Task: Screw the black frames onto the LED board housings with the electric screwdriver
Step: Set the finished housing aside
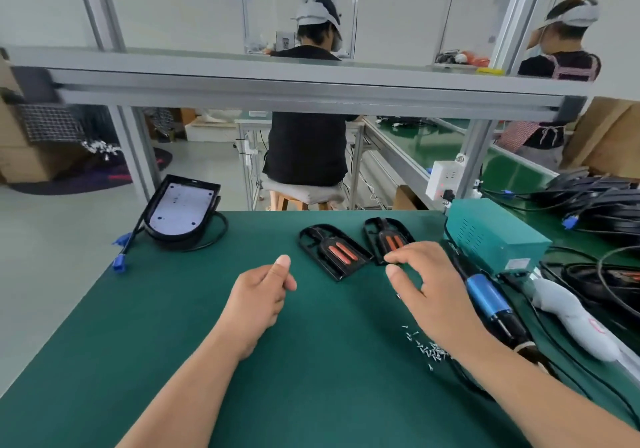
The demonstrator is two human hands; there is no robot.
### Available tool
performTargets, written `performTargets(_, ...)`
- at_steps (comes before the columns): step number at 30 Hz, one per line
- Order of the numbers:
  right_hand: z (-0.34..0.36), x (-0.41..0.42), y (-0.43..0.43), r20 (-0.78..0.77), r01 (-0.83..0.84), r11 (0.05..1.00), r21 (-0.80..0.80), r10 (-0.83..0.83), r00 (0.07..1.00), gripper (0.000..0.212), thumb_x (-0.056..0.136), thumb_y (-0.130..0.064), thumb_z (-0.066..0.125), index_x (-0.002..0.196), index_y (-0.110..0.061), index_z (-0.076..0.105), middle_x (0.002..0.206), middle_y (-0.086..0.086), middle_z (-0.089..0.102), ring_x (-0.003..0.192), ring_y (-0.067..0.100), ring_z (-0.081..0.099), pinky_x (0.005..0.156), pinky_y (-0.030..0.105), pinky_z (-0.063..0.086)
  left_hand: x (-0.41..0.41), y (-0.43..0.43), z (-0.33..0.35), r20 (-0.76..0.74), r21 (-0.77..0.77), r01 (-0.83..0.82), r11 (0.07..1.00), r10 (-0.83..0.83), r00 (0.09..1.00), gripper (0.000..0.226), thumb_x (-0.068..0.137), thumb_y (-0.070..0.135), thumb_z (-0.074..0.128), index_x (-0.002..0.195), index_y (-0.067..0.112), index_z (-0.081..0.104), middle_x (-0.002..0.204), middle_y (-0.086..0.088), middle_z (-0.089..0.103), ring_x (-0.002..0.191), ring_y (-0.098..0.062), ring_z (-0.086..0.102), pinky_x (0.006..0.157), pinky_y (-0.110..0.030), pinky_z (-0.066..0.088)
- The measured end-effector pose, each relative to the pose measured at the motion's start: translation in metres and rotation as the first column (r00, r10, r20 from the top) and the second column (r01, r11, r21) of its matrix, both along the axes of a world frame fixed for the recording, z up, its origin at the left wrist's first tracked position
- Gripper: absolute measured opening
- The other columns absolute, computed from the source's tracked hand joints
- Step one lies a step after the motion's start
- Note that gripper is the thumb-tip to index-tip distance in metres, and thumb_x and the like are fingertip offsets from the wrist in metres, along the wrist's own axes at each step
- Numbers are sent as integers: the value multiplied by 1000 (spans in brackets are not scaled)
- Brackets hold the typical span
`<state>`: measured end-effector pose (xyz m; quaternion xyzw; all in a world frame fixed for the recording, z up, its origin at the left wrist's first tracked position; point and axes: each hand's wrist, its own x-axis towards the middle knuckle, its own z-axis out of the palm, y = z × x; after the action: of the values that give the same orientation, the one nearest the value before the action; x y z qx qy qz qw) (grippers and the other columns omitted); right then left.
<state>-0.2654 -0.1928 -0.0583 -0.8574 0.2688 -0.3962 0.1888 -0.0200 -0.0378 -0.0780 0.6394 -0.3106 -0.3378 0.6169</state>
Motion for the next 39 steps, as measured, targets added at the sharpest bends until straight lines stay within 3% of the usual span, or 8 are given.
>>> performTargets(6, -9, 83, 14, -99, -135, 990, -32, 131, 986, 12, 103, -27, 66, 111, -22, 74, 107, -17, 65, 114, 4, 53, 99, 10, 35, 3, -4, 1, -143, -43, -142, 989, 135, 980, 48, 104, 54, 56, 83, 12, 61, 59, 6, 31, 49, -13, 23, 42, -25, 20)
performTargets(13, -13, 177, 22, -148, -255, 967, 26, 256, 955, 19, 105, -35, 58, 112, -24, 72, 109, -15, 67, 103, 0, 51, 87, 9, 35, 10, -4, 2, -335, -80, -301, 950, 259, 906, 45, 102, 51, 57, 78, 14, 59, 60, 4, 30, 49, -15, 22, 43, -26, 18)
performTargets(20, -16, 258, 21, -103, -264, 947, 184, 286, 953, 15, 103, -34, 57, 107, -29, 71, 101, -17, 71, 94, 2, 63, 83, 29, 52, 16, -4, -1, -485, -150, -425, 892, 308, 818, 47, 103, 49, 57, 67, 19, 60, 60, 4, 29, 50, -14, 21, 44, -27, 16)
performTargets(26, -11, 316, 28, -82, -296, 928, 228, 321, 944, 16, 106, -34, 56, 109, -25, 68, 81, -13, 69, 71, 7, 61, 71, 34, 52, 19, -4, -5, -523, -171, -461, 871, 316, 792, 50, 102, 49, 58, 60, 23, 62, 63, 3, 28, 50, -15, 21, 42, -25, 18)
performTargets(29, -6, 340, 32, -88, -275, 934, 230, 301, 950, 17, 105, -36, 54, 105, -23, 65, 76, -5, 68, 68, 16, 61, 67, 40, 52, 22, -4, -7, -537, -169, -481, 860, 329, 777, 49, 101, 50, 59, 59, 24, 61, 62, 3, 30, 50, -15, 23, 42, -26, 19)
performTargets(34, -2, 371, 29, -86, -235, 939, 251, 264, 961, 23, 101, -40, 59, 101, -17, 58, 75, -5, 62, 72, 17, 61, 65, 38, 47, 23, -3, -8, -563, -149, -485, 862, 330, 758, 49, 102, 50, 57, 62, 21, 59, 60, 3, 31, 48, -14, 23, 43, -26, 18)
performTargets(39, -8, 385, 21, -101, -213, 942, 261, 246, 964, 10, 99, -23, 61, 101, -14, 56, 77, -4, 60, 66, 15, 53, 62, 36, 40, 24, -3, -7, -571, -148, -488, 860, 329, 752, 50, 105, 49, 55, 64, 20, 58, 60, 3, 29, 48, -14, 22, 45, -26, 16)
